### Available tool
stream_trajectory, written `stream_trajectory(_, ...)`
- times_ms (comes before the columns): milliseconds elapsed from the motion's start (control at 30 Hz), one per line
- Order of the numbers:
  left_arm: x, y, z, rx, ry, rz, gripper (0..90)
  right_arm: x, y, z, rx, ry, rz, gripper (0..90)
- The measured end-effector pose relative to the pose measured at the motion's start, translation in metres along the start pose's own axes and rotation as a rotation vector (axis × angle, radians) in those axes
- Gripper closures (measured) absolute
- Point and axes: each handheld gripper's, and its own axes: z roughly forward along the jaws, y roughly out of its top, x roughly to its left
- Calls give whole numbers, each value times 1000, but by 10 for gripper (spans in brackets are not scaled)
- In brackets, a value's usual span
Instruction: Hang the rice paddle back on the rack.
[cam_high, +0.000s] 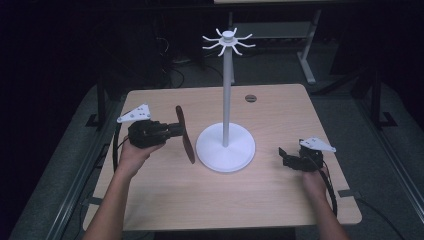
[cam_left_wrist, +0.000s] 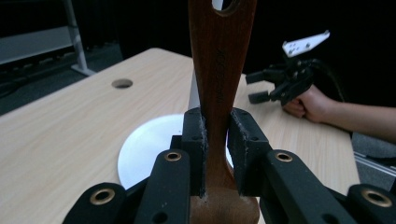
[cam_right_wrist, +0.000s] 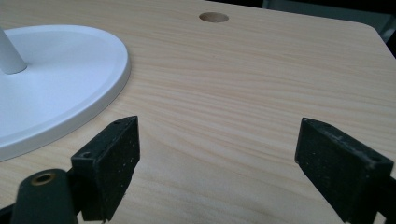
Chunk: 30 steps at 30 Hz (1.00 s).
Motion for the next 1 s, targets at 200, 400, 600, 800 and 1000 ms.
stream_trajectory(200, 0, 24, -1, -21, -29, 14, 766, 0, 0, 0, -1, 0, 0, 135)
stream_trajectory(400, -2, 56, 1, -15, -36, 58, 766, 0, 0, 0, -1, 0, 1, 135)
stream_trajectory(600, -4, 86, 2, -26, -43, 92, 767, 0, 0, 0, -1, 0, 1, 135)
stream_trajectory(800, -5, 115, 3, -38, -49, 134, 767, 0, 0, 0, -1, 1, 0, 135)
stream_trajectory(1000, -6, 141, 5, -42, -53, 163, 767, 0, 0, 0, -1, 2, 1, 134)
